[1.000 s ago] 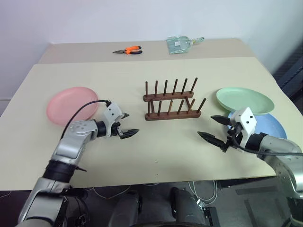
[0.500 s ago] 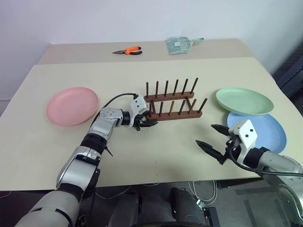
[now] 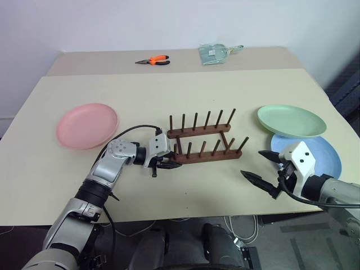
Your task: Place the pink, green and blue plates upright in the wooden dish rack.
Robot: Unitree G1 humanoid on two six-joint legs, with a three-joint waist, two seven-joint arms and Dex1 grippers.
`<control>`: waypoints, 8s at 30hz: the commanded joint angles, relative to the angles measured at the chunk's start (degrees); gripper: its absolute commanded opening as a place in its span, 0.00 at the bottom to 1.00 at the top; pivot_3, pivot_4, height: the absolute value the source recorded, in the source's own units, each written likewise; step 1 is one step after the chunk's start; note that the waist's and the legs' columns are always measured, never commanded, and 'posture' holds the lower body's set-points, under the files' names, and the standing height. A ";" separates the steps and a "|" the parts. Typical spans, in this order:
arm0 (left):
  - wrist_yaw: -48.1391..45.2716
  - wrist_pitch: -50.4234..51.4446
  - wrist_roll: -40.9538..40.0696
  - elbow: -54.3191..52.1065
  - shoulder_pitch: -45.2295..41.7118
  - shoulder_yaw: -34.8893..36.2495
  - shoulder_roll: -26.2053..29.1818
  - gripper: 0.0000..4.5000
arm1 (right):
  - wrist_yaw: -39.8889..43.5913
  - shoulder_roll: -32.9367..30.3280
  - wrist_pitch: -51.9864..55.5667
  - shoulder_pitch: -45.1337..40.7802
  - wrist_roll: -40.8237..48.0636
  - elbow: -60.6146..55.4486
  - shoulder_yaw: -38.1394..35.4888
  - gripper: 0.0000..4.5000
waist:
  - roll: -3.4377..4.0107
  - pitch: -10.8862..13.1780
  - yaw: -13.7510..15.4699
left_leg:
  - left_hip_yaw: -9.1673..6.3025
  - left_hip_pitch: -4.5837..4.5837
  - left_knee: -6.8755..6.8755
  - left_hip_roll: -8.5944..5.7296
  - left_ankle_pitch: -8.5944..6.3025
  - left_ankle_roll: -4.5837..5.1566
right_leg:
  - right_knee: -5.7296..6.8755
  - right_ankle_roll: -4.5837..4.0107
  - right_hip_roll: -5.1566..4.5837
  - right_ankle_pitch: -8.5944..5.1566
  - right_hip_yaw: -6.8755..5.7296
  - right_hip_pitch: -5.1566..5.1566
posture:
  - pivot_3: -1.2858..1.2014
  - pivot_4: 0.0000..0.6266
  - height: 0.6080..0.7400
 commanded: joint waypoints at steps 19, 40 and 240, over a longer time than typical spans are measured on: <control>26.85 28.86 0.98 -25.81 14.15 -0.62 -3.24 0.26 | -9.81 8.77 -9.20 -14.26 -21.57 17.74 22.61 0.00 | -0.02 -0.20 1.13 | -0.05 0.06 0.15 -0.06 -0.05 0.07 | 0.11 0.00 -0.09 -0.22 0.09 0.17 | 0.52 0.24 1.00; 38.94 24.38 -11.67 -18.82 9.98 29.58 -1.48 1.00 | 0.52 9.75 -11.13 -22.29 -14.38 12.62 20.74 0.98 | -0.09 -0.29 -1.67 | -0.25 0.05 -0.08 0.03 0.03 -0.05 | 0.68 0.15 0.11 -0.15 0.06 -0.33 | 0.52 0.24 1.00; 23.21 28.70 -26.98 -37.16 13.17 12.37 5.44 0.93 | -69.13 25.11 11.03 -49.90 45.30 9.29 10.36 0.01 | -0.20 0.30 -1.60 | -0.19 -0.09 -0.23 0.01 0.10 -0.16 | 0.57 -0.48 0.04 -0.28 0.07 -0.41 | 0.52 0.24 1.00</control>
